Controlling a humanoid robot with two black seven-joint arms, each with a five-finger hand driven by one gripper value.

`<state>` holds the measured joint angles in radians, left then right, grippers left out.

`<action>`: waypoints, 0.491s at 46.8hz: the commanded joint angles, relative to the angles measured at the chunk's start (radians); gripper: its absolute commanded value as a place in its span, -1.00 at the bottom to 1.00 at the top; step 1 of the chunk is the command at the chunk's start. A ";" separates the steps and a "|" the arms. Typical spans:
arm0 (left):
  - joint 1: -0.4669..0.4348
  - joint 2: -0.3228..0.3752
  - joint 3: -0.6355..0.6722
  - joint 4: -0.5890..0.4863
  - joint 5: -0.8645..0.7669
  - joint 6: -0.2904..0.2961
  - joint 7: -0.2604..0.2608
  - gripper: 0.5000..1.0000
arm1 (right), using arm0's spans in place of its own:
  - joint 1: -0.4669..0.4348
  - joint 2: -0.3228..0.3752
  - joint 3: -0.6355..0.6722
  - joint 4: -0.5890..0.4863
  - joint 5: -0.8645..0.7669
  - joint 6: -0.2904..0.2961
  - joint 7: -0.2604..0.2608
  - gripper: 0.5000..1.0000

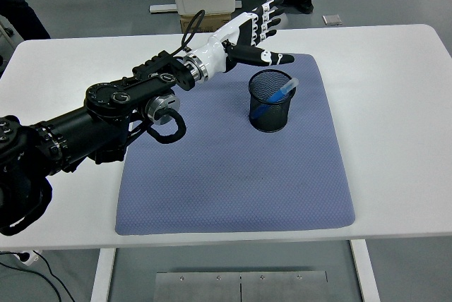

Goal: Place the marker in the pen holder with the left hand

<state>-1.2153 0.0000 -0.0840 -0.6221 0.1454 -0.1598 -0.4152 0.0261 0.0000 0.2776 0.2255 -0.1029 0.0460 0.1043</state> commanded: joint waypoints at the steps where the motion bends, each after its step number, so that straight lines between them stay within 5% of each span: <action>1: 0.000 0.000 -0.003 0.001 0.006 0.000 0.001 1.00 | 0.000 0.000 0.000 0.000 0.000 0.000 0.000 1.00; 9: 0.003 0.023 -0.003 0.002 0.010 0.003 0.001 1.00 | 0.000 0.000 0.000 0.000 0.000 0.000 0.000 1.00; 12: 0.016 0.093 -0.013 0.002 -0.009 0.013 -0.010 1.00 | 0.000 0.000 0.000 0.000 0.000 0.000 0.000 1.00; 23: 0.161 0.245 -0.187 0.001 -0.070 -0.009 -0.183 1.00 | 0.000 0.000 0.000 0.000 0.000 0.000 0.000 1.00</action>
<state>-1.0912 0.1960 -0.2231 -0.6210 0.0806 -0.1565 -0.5714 0.0263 0.0000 0.2777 0.2256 -0.1033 0.0461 0.1044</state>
